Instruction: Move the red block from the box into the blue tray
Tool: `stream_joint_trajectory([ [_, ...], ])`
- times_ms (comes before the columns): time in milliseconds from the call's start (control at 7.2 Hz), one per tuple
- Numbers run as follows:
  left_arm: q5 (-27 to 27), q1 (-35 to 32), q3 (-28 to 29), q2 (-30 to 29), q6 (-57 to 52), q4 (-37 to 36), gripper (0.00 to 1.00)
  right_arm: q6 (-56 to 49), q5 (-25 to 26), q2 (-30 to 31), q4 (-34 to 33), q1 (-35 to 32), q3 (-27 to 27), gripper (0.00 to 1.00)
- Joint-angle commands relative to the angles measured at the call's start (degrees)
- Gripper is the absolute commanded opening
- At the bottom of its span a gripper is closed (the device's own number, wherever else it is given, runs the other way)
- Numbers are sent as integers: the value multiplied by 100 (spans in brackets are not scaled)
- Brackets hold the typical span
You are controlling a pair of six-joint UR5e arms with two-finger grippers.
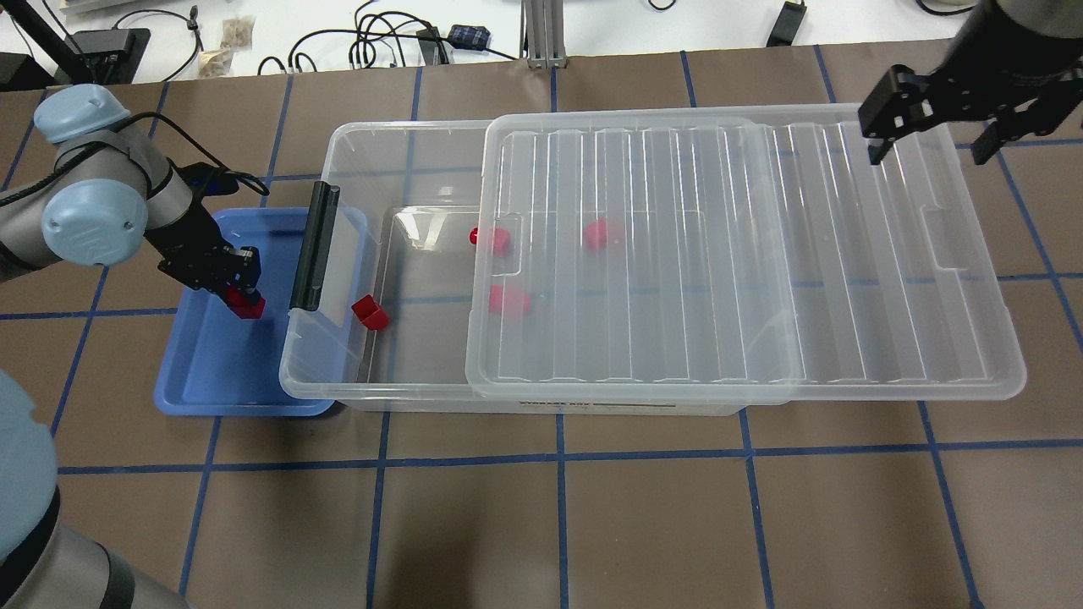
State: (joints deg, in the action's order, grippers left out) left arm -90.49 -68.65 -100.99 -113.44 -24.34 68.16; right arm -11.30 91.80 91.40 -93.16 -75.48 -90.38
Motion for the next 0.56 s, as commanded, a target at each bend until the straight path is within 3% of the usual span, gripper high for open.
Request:
stream_joint_trajectory([
  [0,5,0,-17,-38,-10,-4,55,-1472,13,-43,-87,699,-41,100],
  [139,5,9,0,-11,-10,-13,59,-1837,13,-147,-288,1015,-50,100],
  [278,-21,9,87,102,8,-4,71,-2206,22,-366,-386,1279,-50,100],
  [417,-38,1,184,199,8,48,97,-2531,22,-586,-656,1578,-50,100],
])
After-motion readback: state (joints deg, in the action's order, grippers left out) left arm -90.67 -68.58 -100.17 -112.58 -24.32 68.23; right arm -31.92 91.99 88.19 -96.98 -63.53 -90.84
